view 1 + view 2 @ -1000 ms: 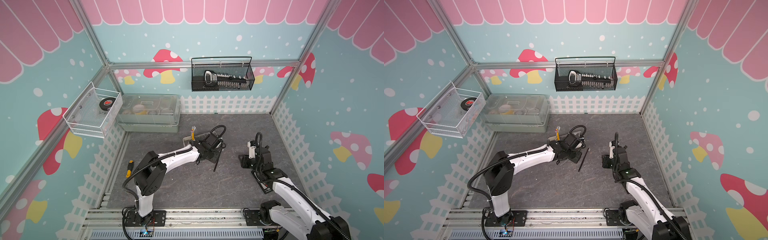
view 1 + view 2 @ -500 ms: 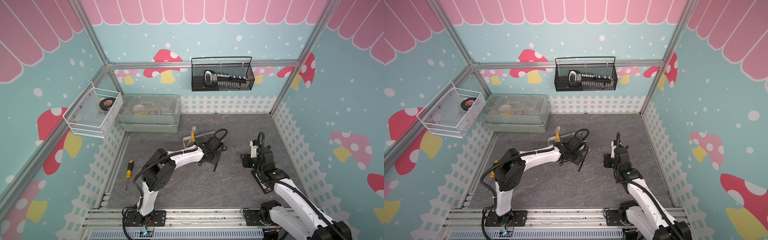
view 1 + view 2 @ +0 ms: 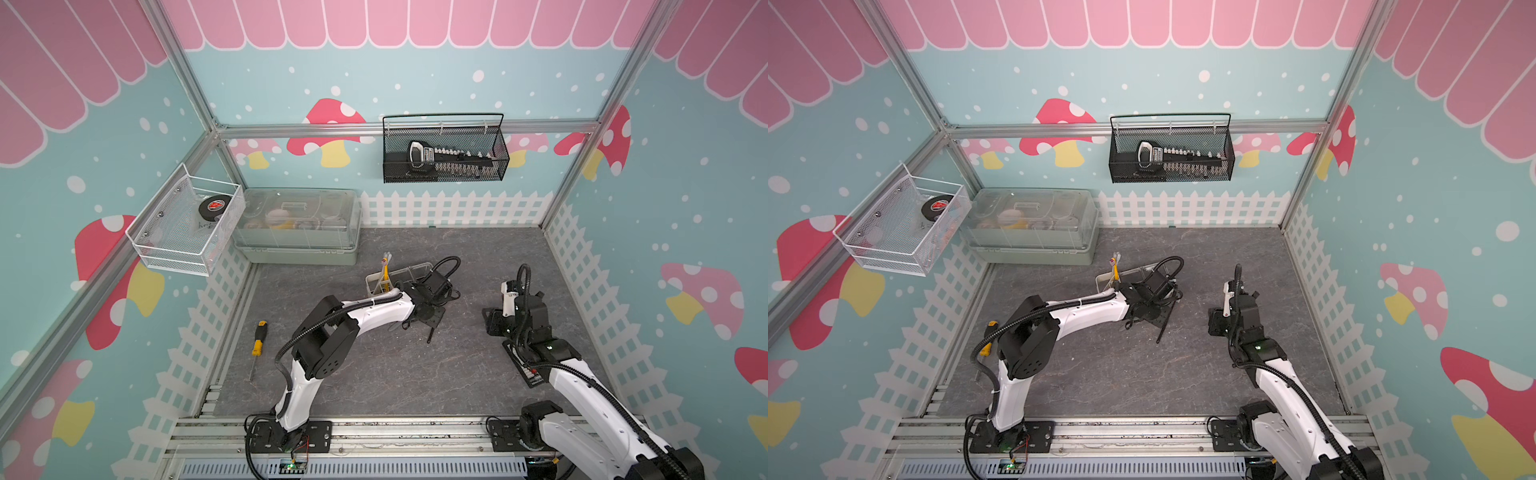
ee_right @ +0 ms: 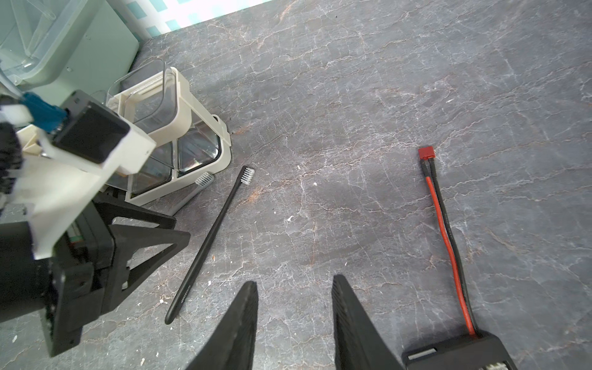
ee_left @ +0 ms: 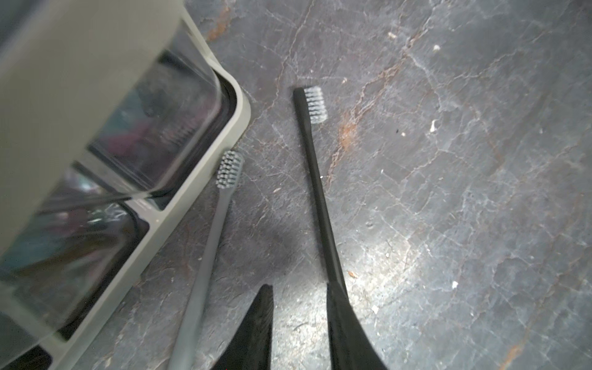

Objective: Place the toothbrush into the toothbrush holder
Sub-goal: Pick up the toothbrush from the center of the board.

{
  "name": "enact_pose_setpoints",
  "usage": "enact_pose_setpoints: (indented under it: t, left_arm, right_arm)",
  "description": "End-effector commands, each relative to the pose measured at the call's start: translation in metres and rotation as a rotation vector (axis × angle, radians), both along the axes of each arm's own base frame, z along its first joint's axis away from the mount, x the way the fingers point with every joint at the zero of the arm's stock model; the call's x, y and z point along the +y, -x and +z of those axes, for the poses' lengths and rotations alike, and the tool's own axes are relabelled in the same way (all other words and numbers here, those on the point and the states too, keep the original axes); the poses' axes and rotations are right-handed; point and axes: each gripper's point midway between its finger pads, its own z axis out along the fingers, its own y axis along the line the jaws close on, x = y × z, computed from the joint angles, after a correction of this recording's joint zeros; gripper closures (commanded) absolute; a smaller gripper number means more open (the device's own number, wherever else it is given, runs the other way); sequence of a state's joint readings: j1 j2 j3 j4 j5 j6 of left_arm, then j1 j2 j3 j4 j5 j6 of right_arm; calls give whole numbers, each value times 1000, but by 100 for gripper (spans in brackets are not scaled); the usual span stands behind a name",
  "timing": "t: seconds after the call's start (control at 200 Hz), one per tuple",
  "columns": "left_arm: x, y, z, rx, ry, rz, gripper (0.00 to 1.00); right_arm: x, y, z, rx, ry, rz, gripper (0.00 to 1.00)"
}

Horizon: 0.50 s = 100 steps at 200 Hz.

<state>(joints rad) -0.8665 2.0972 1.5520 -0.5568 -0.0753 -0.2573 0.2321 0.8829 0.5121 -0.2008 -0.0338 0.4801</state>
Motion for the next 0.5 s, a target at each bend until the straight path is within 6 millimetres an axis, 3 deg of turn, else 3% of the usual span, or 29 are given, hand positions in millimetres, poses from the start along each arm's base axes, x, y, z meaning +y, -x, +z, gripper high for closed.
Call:
enact_pose_setpoints:
  t: [0.0,0.495]
  left_arm:
    - [-4,4,-1,13,-7,4,69]
    - [-14,11,-22,55,-36,12,67]
  right_arm:
    - [-6,4,-4,9,13,-21,62]
    - [-11,10,-5,5,19,-32,61]
